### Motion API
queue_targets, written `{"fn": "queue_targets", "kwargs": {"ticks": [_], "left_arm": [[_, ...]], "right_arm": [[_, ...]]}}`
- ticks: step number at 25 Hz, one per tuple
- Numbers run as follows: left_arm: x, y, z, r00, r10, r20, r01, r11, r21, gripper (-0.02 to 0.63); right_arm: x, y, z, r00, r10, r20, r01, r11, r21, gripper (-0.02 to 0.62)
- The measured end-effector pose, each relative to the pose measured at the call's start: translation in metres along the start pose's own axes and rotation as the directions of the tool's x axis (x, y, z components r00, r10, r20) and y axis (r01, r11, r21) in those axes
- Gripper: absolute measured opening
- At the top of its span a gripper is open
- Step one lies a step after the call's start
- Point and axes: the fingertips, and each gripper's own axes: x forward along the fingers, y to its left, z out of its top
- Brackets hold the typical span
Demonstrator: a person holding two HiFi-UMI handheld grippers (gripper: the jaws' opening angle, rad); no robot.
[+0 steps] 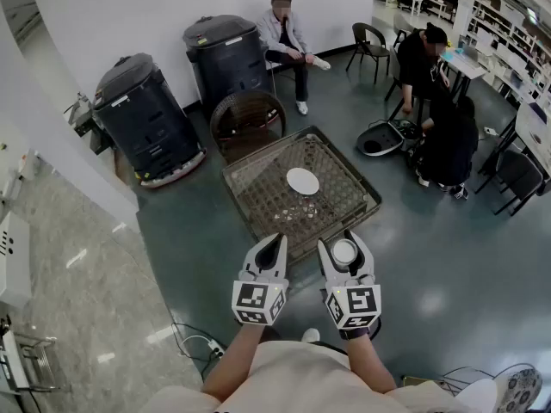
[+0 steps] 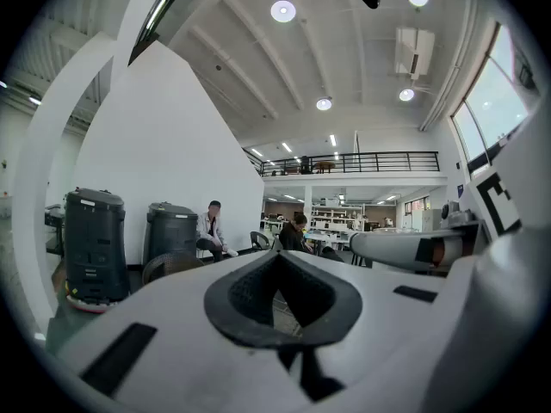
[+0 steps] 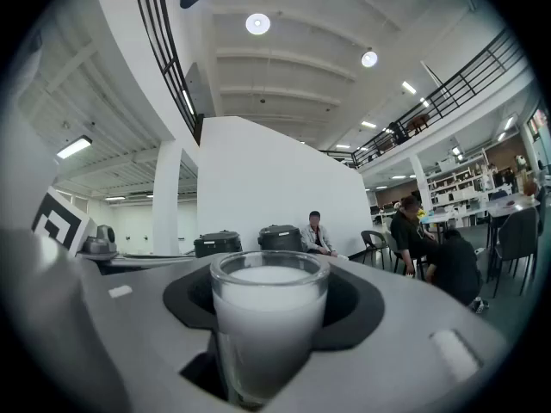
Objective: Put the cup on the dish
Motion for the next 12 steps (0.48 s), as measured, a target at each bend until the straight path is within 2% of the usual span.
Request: {"fn": "queue_targets", "kwargs": {"ticks": [5,8,12], "left_arm": [[-0.010,-0.003,-0.010,0.999,0.025,-0.031,-0.025,1.000,0.007,0.005],[-0.012,-0.001,-0.004,0.999,0.030,-0.024,-0.030,0.999,0.020,0.005],[0.003,0.003,0.000,1.000,0.005,-0.010,-0.004,0.999,0.036,0.005]], "right_arm": [[-0.010,0.002,0.000,1.000,-0.004,0.014,0.005,0.994,-0.108,0.249],[-0.012,0.007,0.009,0.998,0.010,0.058,-0.006,0.998,-0.067,0.249],[0.000,0.002,0.008,0.998,-0.017,0.054,0.019,0.999,-0.032,0.249]]}}
